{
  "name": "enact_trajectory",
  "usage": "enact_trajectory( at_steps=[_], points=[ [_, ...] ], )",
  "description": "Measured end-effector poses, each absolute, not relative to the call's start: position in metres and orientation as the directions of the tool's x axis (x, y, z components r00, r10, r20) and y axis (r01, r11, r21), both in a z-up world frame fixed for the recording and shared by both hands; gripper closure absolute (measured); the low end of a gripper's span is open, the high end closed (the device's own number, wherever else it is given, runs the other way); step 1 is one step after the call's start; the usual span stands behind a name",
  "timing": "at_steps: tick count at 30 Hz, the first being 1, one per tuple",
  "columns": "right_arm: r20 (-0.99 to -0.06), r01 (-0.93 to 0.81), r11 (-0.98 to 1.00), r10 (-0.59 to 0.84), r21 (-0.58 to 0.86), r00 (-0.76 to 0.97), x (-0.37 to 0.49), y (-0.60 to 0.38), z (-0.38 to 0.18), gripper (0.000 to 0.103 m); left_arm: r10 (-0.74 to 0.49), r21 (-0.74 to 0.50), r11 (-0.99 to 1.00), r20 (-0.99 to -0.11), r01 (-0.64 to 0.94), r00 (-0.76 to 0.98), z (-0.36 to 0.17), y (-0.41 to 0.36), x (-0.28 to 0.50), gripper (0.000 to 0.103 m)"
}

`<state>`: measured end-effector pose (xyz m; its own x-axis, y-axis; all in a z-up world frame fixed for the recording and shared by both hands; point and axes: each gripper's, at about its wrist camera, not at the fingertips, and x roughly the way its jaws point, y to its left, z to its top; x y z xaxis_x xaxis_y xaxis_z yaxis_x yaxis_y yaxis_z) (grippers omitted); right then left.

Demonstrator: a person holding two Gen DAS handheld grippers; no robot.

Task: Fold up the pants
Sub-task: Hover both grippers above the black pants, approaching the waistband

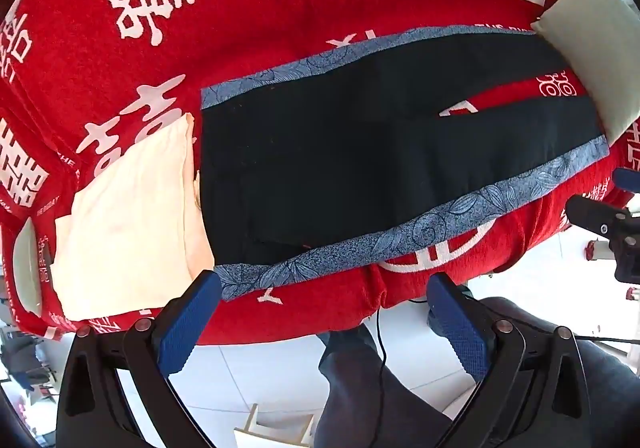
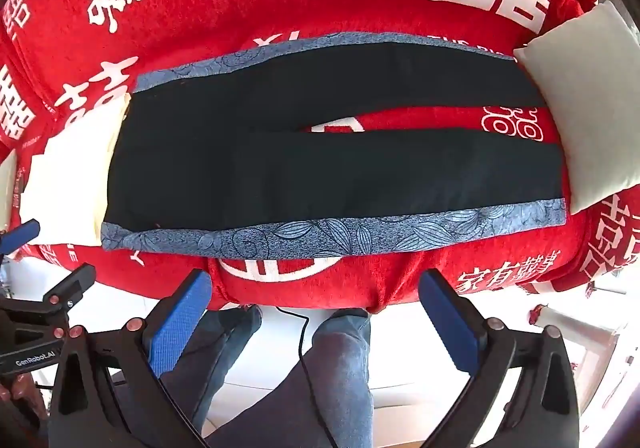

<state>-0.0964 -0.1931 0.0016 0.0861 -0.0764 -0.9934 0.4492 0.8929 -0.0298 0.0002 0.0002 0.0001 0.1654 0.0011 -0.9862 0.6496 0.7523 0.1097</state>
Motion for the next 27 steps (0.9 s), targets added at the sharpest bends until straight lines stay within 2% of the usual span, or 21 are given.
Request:
enact_trajectory(
  at_steps=[27],
  points=[
    [-0.994, 0.454, 0.890, -0.084, -0.045, 0.067, -0.0948, -0.1919, -0.0040, 0.000, -0.006, 0.117, 0.775, -0.981, 0.621, 0.193, 0.0042, 0.0063, 0.0070, 0.000]
  ],
)
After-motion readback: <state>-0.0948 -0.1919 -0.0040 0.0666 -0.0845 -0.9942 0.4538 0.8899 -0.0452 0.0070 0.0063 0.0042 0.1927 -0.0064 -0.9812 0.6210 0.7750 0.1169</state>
